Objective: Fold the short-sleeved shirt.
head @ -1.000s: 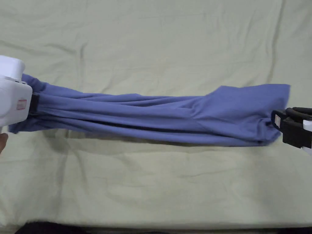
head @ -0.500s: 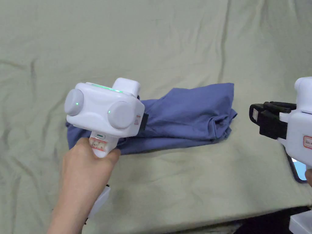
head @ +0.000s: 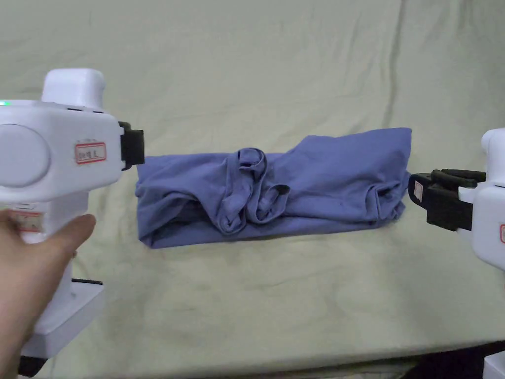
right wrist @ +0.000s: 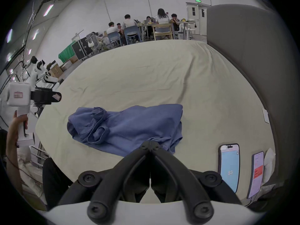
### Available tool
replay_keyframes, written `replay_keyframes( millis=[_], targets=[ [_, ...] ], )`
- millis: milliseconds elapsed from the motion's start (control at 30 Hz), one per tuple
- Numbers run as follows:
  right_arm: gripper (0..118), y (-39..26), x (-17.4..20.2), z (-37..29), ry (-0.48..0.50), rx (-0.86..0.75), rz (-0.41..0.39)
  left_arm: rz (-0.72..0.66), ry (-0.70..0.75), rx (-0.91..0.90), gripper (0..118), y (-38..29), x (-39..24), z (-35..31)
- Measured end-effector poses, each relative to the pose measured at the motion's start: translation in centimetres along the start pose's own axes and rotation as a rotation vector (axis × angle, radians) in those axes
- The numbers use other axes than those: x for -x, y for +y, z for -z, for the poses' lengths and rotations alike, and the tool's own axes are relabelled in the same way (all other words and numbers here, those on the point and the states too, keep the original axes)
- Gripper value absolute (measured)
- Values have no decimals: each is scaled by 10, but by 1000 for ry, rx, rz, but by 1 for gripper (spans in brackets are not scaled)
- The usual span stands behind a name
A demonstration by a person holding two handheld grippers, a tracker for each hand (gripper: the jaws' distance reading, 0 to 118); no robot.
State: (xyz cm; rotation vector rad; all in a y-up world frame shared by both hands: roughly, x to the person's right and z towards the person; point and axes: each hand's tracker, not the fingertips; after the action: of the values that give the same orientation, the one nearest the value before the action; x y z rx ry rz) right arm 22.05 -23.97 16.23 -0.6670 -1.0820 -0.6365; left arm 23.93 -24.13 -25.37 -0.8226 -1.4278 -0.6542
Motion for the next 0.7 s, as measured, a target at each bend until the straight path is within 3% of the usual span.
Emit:
replay_keyframes(
  millis=[100, 233, 400, 500, 600, 700],
  targets=[
    [2, -1, -1, 0, -19, 14, -9, 80, -66, 162, 0, -16, -37, 53],
    [2, -1, -6, 2, -50, 35, -7, 186, -106, 242, 0, -34, -107, 91],
    [2, -2, -13, 7, -57, 39, 3, 473, -30, 155, 0, -38, -162, 79],
    [2, 0, -14, 13, -40, 39, 10, 339, -204, 196, 0, -26, -164, 67],
    [2, 1, -13, 11, -25, 30, 8, 239, -329, 110, 0, -8, -150, 37],
    [2, 4, -11, 5, -21, 24, -2, 221, -284, 21, 0, 5, -118, -4]
  ],
)
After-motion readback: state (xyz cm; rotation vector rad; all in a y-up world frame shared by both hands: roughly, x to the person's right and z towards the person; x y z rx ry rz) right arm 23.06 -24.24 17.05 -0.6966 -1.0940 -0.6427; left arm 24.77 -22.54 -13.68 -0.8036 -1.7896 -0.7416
